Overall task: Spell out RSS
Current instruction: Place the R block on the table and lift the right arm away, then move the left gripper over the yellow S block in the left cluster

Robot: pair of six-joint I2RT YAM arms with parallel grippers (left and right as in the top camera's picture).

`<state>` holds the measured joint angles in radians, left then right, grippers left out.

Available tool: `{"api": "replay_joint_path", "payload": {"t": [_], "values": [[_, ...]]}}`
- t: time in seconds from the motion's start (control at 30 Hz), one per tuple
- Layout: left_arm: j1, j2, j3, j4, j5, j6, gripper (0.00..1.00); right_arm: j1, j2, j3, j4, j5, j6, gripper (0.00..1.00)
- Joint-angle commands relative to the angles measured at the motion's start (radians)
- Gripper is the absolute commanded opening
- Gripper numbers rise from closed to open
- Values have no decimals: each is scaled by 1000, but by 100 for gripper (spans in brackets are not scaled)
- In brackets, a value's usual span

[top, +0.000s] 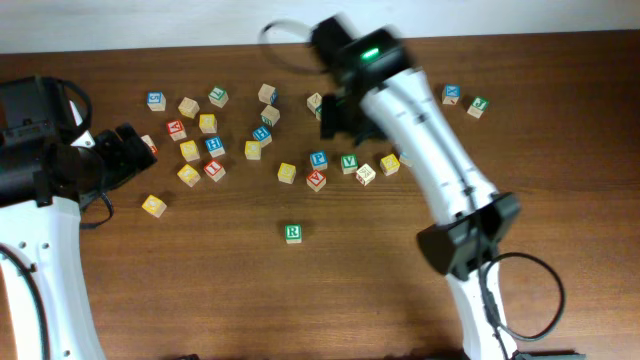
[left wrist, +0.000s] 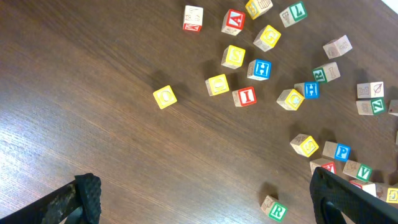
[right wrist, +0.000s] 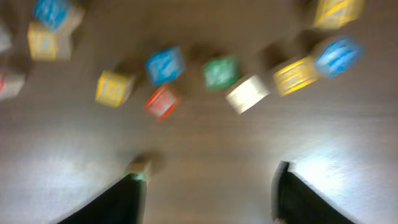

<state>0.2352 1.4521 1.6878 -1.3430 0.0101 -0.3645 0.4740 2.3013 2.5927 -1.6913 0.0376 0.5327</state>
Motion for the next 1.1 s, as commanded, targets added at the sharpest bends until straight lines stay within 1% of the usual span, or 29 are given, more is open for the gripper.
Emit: {"api": "replay_joint_path", "payload": {"t": [0.0, 0.03, 0.13, 0.2, 0.3, 0.43, 0.73, 0.77, 0.8, 0.9, 0.93, 0.97, 1.07], "values": [[3, -1, 12, 2, -7, -16, 99, -171, -13, 16, -8, 20, -180, 98], [3, -1, 12, 2, -7, -16, 99, -215, -13, 8, -8, 19, -208, 98], [3, -1, 12, 2, -7, -16, 99, -363, -13, 8, -8, 19, -212, 98], [3, -1, 12, 2, -7, -16, 99, -433, -13, 8, -8, 19, -211, 98], [3, -1, 12, 2, -7, -16, 99, -491, -13, 8, -7, 19, -211, 98], [3, -1, 12, 2, -7, -16, 99, -527, -13, 8, -4, 19, -211, 98], [3, -1, 12, 2, -3, -17, 99, -527, -13, 8, -3, 19, -211, 98], [3, -1, 12, 2, 31, -17, 99, -527, -13, 8, -3, 19, -211, 98], [3, -1, 12, 2, 103, -17, 99, -527, -13, 8, -3, 19, -211, 98], [1, 0, 11, -4, 377, -16, 99, -527, -13, 8, -3, 19, -211, 98], [-18, 2, 11, -17, 391, -16, 99, -527, -13, 8, -3, 19, -211, 98], [-47, 6, 11, -18, 359, 0, 99, -527, -13, 8, -3, 19, -211, 98], [-117, 15, 11, -24, 175, -2, 99, -527, -13, 8, -3, 19, -211, 98]]}}
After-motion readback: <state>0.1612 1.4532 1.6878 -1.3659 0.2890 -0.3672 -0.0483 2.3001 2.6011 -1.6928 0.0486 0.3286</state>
